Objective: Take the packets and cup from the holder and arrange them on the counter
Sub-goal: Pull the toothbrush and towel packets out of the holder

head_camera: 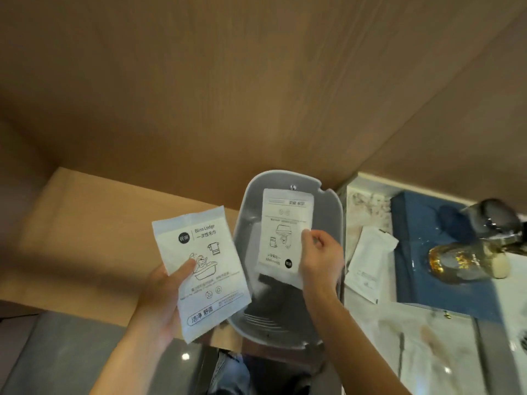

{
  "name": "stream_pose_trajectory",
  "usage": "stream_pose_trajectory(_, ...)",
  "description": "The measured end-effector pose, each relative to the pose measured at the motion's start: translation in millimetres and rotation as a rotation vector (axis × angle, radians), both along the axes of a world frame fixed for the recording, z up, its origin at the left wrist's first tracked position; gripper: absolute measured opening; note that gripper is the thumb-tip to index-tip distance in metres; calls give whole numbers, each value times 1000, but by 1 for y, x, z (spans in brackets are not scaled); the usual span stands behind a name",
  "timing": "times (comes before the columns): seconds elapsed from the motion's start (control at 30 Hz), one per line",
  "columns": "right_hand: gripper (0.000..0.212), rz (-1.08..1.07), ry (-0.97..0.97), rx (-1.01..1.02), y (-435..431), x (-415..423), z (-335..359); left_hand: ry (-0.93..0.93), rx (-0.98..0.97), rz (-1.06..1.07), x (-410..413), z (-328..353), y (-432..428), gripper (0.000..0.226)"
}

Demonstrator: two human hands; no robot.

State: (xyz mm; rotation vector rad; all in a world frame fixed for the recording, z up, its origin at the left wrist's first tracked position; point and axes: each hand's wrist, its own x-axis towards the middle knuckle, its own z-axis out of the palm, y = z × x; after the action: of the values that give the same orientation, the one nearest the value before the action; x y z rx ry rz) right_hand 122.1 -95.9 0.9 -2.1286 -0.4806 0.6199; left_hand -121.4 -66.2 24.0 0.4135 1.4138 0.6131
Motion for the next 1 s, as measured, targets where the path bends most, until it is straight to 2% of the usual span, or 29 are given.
stream_pose_trajectory(0.1,16,15,164,117,-32,-8,74,13,18,-1,-2,33,-15,15)
stream_pose_trajectory(0.23,28,184,298,62,-80,-12,121,-40,61,-31,9,77,-51,18)
stream_pose_trajectory(0.3,31,220,349,25,-102,-11,129,-82,82,-70,22,94,-71,20)
stream_pose_trajectory(0.53,11,239,398,-81,-232,41,131,-130,76,-273,96,98,-196,32)
stream_pose_trajectory(0.67,19,285,534,-127,-340,99,131,-169,-14,-365,154,79,-275,34)
stream_pose_trajectory(0.77,16,279,631,-129,-400,132,127,-165,-70,-414,192,73,-322,33)
stream_pose_trajectory(0.9,12,188,536,-158,-455,162,109,-187,-65,-446,224,72,-368,25)
stream_pose_trajectory(1.0,8,102,416,-210,-476,185,84,-3,59,-489,226,74,-384,23)
